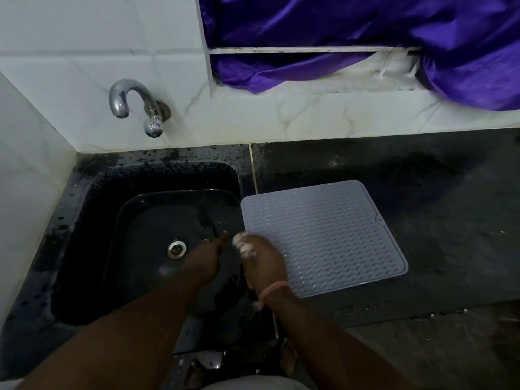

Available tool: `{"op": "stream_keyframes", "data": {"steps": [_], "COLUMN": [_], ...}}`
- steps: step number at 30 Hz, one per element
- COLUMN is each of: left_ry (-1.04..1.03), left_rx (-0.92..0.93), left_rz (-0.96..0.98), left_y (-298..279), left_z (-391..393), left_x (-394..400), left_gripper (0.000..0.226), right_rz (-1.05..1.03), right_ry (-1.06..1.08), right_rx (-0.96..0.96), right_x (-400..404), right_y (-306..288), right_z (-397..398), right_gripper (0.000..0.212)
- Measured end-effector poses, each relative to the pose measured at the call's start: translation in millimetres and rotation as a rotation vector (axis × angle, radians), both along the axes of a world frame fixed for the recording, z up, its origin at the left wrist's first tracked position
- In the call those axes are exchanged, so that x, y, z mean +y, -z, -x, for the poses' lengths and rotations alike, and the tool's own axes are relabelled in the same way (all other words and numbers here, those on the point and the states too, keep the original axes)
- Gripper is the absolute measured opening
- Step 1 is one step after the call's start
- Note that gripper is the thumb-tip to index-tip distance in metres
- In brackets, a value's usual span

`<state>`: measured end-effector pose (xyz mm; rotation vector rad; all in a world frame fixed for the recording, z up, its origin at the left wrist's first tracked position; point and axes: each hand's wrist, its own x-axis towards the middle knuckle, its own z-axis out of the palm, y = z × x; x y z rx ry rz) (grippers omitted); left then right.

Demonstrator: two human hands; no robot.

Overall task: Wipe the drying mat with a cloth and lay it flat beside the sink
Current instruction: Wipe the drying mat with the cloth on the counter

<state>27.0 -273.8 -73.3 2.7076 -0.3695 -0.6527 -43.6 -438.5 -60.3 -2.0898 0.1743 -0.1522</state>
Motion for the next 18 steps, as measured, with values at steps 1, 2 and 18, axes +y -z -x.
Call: {"op": "stream_keyframes", "data": {"steps": [1,2,18], "left_ry": [-0.028,-0.037,-0.659], "left_rx": [-0.007,-0.011,0.268], "left_rz": [-0.011,-0.008,0.711], "left_y": [-2.9,-2.4,-3.8], "left_z": [-1.8,-4.3,0.4], "left_x": [2.2,4.1,-51.0], "left_gripper": [0.059,0.048,0.026], "right_rz": [-0.092,-0.081,0.2], "right_ry": [0.09,0.196,-0.135], "right_rx": [-0.01,-0.017,0.141], "right_x": [-18.5,-41.0,1.3], "right_y": [-6.9,-13.1,-3.4], "right_z": [-4.6,-9.9,-48.5], "right_gripper": [0.019,0.018,0.029]}}
